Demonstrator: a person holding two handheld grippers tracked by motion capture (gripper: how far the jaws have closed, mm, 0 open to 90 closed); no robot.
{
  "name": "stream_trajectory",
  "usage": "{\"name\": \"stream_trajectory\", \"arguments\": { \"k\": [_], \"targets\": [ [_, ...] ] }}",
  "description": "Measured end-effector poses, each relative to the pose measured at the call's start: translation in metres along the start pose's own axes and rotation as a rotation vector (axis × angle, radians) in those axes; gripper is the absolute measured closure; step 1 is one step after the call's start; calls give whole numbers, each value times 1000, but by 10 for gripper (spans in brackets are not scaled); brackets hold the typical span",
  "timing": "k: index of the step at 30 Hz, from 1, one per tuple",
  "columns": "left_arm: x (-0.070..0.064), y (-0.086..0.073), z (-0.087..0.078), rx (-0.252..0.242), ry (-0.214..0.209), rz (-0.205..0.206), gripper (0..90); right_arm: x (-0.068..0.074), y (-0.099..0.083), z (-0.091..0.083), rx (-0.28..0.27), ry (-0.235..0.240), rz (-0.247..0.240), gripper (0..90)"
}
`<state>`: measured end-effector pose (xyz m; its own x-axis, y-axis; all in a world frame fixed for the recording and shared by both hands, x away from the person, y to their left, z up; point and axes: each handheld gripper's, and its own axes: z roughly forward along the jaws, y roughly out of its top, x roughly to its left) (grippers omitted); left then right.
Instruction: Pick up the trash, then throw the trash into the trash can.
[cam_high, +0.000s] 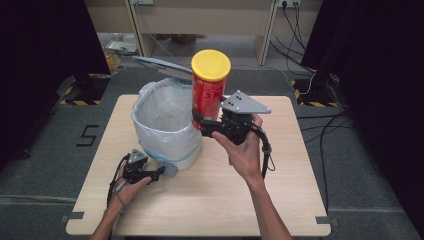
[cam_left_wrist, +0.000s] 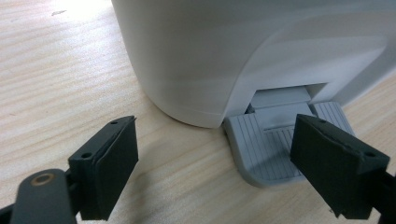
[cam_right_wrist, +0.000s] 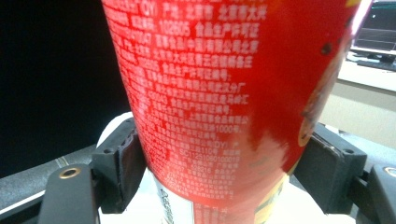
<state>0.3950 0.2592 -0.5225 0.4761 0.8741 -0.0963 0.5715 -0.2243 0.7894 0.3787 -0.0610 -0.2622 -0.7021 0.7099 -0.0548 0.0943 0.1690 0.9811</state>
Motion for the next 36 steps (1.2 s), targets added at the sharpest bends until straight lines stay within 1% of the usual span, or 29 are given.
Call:
{"name": "stream_trajectory", "arguments": {
  "k": [8,12,13,14,21,24,26,28,32,36],
  "targets": [
    [0,0,0,-1,0,1,144,6,12,9,-9,18,-6,243],
    [1,0,0,1,-1,2,143,11,16,17,2,31,-18,243],
    [1,0,0,1,-1,2,144,11,16,17,2,31,-18,243],
    [1,0,0,1,-1,2,143,14,17,22,6,36,-20,243],
    [0,0,0,1,0,3,144,18,18,38,17,52,-19,243],
    [0,0,0,0,1,3,143,20,18,45,30,54,-14,243],
    [0,0,0,-1,2,5,144,21,19,48,35,52,-20,243],
    [0,0,0,-2,4,5,144,22,20,50,35,51,-22,243],
    [0,0,0,-2,5,5,144,25,22,60,41,50,-23,242],
    [0,0,0,-1,2,4,144,26,21,69,48,50,-17,243]
  ]
}}
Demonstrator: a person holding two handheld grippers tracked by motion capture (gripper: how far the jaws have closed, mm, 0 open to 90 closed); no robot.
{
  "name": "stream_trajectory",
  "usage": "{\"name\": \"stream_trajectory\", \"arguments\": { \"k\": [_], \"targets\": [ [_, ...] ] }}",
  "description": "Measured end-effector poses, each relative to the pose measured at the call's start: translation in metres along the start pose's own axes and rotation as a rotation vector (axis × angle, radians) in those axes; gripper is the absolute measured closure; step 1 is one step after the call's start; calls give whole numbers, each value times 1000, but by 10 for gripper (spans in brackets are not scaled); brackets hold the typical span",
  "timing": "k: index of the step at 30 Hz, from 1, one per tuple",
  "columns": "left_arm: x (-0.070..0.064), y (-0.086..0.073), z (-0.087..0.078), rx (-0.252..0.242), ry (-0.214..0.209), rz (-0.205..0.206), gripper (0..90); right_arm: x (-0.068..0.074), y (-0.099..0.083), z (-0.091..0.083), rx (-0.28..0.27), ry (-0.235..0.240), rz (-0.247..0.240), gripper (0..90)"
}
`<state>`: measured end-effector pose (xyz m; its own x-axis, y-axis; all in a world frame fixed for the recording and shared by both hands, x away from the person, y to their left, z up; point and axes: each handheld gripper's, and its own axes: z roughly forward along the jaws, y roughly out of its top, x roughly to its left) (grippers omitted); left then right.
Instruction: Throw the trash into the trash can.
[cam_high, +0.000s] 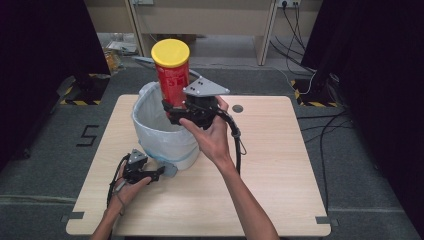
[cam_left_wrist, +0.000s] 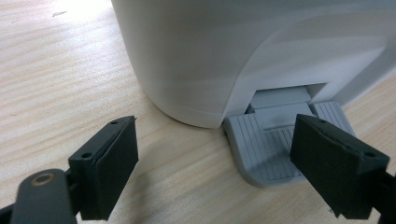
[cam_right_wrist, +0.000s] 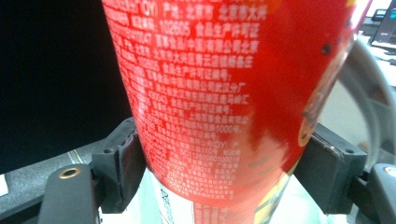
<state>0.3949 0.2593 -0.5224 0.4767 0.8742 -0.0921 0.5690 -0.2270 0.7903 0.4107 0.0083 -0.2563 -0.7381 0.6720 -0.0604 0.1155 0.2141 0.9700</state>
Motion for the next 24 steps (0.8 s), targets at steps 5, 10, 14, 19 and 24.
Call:
{"name": "stream_trajectory", "arguments": {
  "k": [5,10,14,19,24],
  "targets": [
    [0,0,0,0,-1,0,144,-2,-4,11,16,-5,3,242],
    [0,0,0,0,0,1,144,-2,-7,18,39,4,-4,242],
    [0,0,0,0,0,1,144,-2,-8,22,56,14,-4,241],
    [0,0,0,0,1,1,145,-1,-11,26,82,40,-2,238],
    [0,0,0,-2,2,3,145,-3,-15,28,93,42,10,230]
  ]
}}
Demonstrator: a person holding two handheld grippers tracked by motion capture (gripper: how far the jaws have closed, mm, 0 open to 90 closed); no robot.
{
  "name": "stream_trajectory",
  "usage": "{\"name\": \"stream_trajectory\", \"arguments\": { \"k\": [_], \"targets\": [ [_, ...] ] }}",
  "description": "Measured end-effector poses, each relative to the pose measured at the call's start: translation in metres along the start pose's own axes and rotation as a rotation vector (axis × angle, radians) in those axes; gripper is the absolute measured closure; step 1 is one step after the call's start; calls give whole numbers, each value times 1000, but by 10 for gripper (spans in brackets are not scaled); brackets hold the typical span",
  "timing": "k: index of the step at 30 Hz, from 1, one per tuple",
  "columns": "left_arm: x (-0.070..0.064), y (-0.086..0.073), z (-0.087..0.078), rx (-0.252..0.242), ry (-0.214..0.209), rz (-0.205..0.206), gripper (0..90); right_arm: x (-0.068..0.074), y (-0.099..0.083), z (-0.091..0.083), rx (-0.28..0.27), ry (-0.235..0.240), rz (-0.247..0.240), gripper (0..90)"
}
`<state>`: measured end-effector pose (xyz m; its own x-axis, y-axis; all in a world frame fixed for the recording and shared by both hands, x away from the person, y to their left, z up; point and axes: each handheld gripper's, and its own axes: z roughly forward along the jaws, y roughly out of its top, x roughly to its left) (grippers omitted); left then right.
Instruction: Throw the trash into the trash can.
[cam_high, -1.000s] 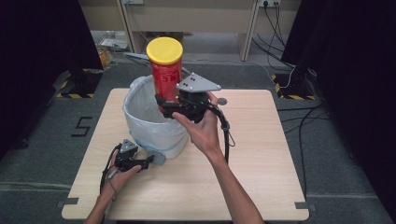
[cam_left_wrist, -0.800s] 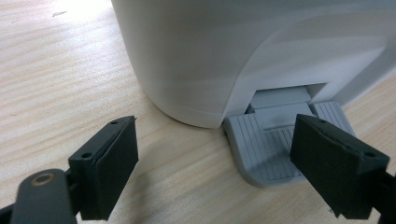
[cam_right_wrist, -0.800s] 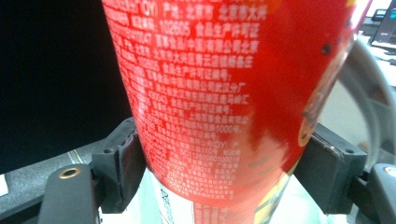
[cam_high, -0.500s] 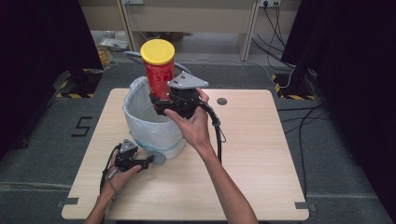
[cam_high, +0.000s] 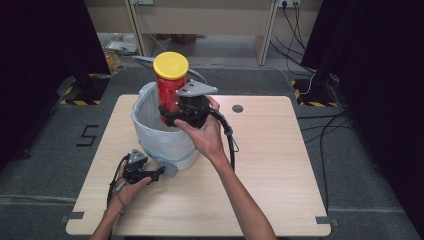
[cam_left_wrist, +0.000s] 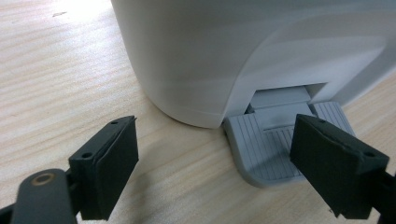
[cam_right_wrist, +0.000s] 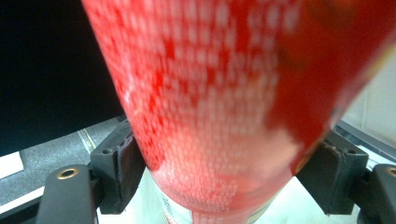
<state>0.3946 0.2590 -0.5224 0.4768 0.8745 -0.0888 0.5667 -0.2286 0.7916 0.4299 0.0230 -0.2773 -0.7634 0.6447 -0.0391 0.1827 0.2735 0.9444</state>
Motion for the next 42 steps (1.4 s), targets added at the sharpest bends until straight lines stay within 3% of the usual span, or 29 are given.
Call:
{"name": "stream_trajectory", "arguments": {
  "k": [7,8,9,10,12,22,42],
  "targets": [
    [0,0,0,0,-1,1,146,-3,-1,-2,-11,7,7,202],
    [0,0,0,-1,0,2,146,-3,0,-3,-21,10,7,138],
    [0,0,0,-3,1,2,146,-2,0,-2,15,-13,0,156],
    [-1,0,0,-3,-1,3,146,-2,-1,-3,-9,-8,-14,239],
    [-1,0,0,-3,-1,3,149,-2,0,-6,-16,0,-2,172],
    [-1,0,0,-3,-1,0,149,-6,-4,-19,-12,-29,-32,177],
    [-1,0,0,-5,0,-1,149,-26,-26,-54,-3,-87,-23,169]
  ]
}}
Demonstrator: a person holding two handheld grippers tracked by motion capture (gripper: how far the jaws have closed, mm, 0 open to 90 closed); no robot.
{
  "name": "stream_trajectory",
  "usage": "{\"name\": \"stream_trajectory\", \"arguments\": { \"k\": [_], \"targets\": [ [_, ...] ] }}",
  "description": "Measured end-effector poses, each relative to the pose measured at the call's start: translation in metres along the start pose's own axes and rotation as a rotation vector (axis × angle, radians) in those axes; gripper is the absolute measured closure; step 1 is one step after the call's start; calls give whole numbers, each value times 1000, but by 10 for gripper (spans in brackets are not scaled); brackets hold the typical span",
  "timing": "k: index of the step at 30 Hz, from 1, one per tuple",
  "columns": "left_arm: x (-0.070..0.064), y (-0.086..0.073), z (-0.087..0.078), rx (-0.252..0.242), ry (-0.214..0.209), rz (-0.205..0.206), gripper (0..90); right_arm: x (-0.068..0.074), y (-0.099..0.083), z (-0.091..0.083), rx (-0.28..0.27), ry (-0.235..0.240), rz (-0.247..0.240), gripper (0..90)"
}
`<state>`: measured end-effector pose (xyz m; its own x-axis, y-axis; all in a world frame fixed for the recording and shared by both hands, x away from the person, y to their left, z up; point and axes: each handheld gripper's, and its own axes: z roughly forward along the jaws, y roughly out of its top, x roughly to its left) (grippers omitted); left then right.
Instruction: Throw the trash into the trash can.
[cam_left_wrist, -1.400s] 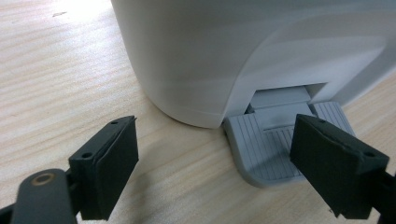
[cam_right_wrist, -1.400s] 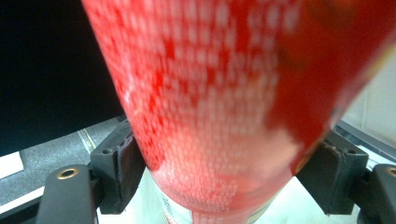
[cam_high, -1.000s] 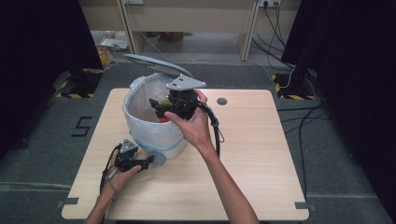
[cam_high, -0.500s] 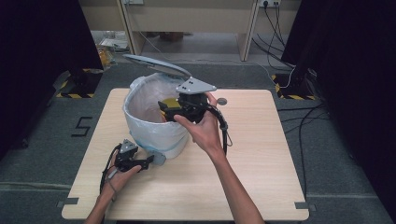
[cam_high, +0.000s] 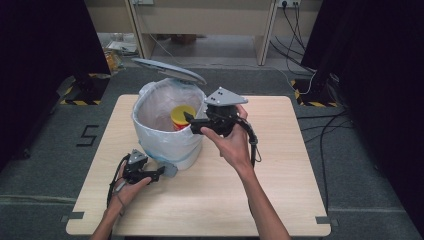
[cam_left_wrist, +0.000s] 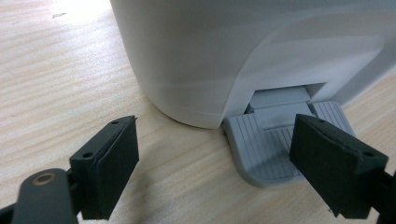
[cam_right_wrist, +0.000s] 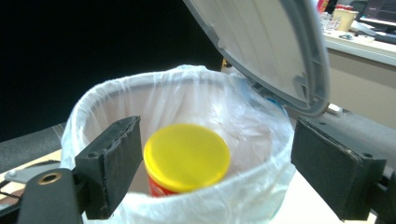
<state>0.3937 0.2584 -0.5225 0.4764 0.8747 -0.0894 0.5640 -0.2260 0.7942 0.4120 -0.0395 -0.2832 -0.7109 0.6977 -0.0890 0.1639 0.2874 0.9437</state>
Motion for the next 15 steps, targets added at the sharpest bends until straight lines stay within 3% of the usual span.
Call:
{"name": "stream_trajectory", "arguments": {
  "k": [15],
  "targets": [
    [0,0,0,1,-2,-3,149,-24,-32,-26,9,-65,29,169]
  ]
}}
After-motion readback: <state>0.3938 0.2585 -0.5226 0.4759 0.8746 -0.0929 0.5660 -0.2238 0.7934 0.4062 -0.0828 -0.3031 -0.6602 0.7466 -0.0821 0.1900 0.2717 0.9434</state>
